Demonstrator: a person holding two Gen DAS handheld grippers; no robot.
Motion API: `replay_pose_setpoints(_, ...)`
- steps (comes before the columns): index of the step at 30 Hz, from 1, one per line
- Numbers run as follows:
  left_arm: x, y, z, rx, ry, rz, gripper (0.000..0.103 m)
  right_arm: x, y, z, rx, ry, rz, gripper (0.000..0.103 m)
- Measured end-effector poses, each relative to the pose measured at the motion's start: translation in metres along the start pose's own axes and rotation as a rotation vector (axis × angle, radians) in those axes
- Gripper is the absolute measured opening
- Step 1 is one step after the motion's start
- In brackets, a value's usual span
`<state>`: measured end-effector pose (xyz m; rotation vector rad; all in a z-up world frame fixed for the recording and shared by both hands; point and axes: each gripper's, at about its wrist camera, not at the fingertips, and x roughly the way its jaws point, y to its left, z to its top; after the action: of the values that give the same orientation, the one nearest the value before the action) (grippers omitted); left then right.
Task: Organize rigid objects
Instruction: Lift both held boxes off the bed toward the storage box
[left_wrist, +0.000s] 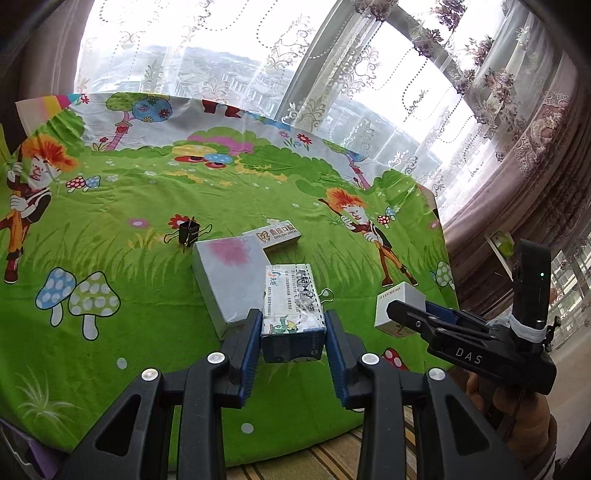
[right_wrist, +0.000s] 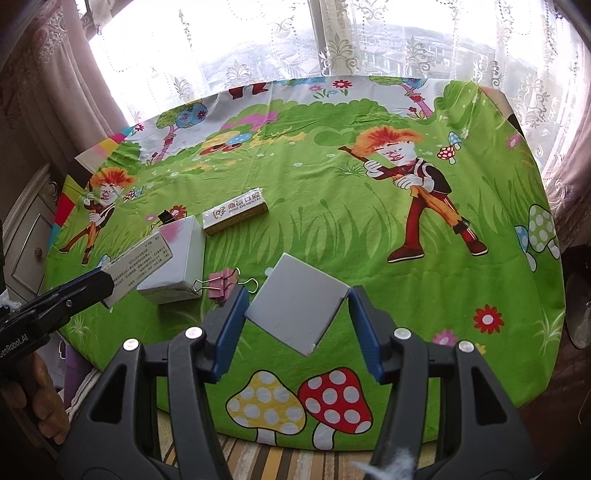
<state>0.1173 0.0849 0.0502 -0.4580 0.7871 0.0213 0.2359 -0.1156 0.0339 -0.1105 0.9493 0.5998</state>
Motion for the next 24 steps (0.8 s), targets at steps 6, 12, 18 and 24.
replay_pose_setpoints(6,-0.006,0.012,-0.036,-0.005,0.106,0.095,0.035,0.008,0.016,-0.027,-0.066,0.074,0.012,0.060)
replay_pose_setpoints(12,-0.016,0.022,-0.059,-0.053,0.133,0.085,0.035,-0.002,0.039,-0.042,-0.140,0.093,0.023,0.060)
replay_pose_setpoints(18,-0.034,0.028,-0.068,-0.083,0.106,0.081,0.034,-0.008,0.060,-0.058,-0.183,0.119,0.059,0.060)
replay_pose_setpoints(24,-0.058,0.036,-0.081,-0.089,0.062,0.139,0.034,-0.017,0.086,-0.070,-0.238,0.124,0.080,0.060)
